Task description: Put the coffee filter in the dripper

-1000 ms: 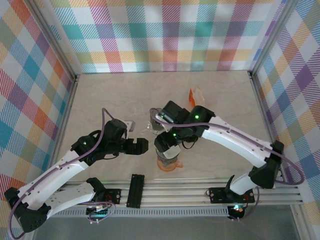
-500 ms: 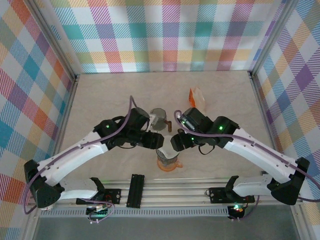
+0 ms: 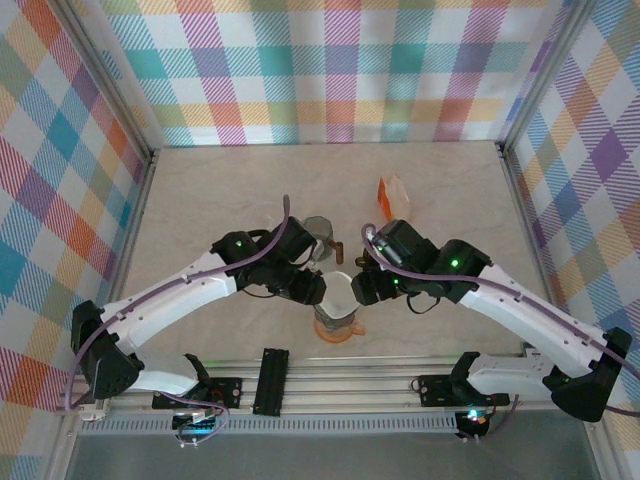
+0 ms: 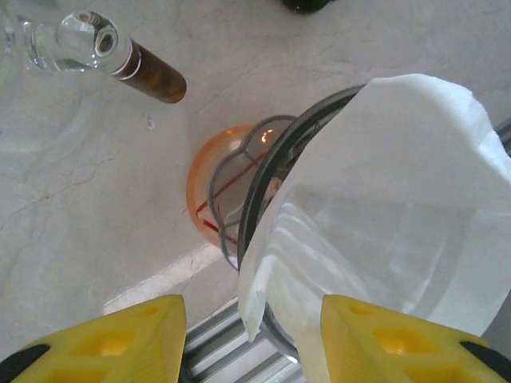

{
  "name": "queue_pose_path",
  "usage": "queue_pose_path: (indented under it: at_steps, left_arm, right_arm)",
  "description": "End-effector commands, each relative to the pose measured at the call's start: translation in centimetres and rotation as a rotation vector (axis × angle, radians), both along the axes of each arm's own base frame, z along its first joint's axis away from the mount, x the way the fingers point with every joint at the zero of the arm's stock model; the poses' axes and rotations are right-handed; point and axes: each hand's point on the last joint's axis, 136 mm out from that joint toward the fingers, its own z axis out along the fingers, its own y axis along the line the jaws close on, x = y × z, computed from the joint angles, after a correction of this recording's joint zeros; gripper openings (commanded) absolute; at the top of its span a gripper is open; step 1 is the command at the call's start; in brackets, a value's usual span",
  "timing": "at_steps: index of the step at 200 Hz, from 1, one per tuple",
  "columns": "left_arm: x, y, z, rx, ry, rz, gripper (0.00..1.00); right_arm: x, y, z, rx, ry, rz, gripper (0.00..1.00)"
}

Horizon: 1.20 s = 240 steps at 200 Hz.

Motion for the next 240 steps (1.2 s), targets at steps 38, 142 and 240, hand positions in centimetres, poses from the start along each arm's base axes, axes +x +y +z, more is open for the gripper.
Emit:
queue_pose_path:
  at_steps: [38,142,240]
  left_arm:
    - [-0.4,1.1,-0.4,0.096,-0.017,-0.069,0.43]
    - [0.2,0.5,-1.3,0.090,-0.034,-0.068,0.43]
    - [0.2,0.5,-0.2,-0.007,-0.079,-0.021,0.64]
  right_arm:
    - [0.8,2.9,-0.3,0.017,0.019,0.101,0.74]
    - [1.7,4.0,-1.8,-0.025,0.040,0.115,0.40]
    - [1.9,3.8,-2.9,-0.059,0.045,0.087,0.30]
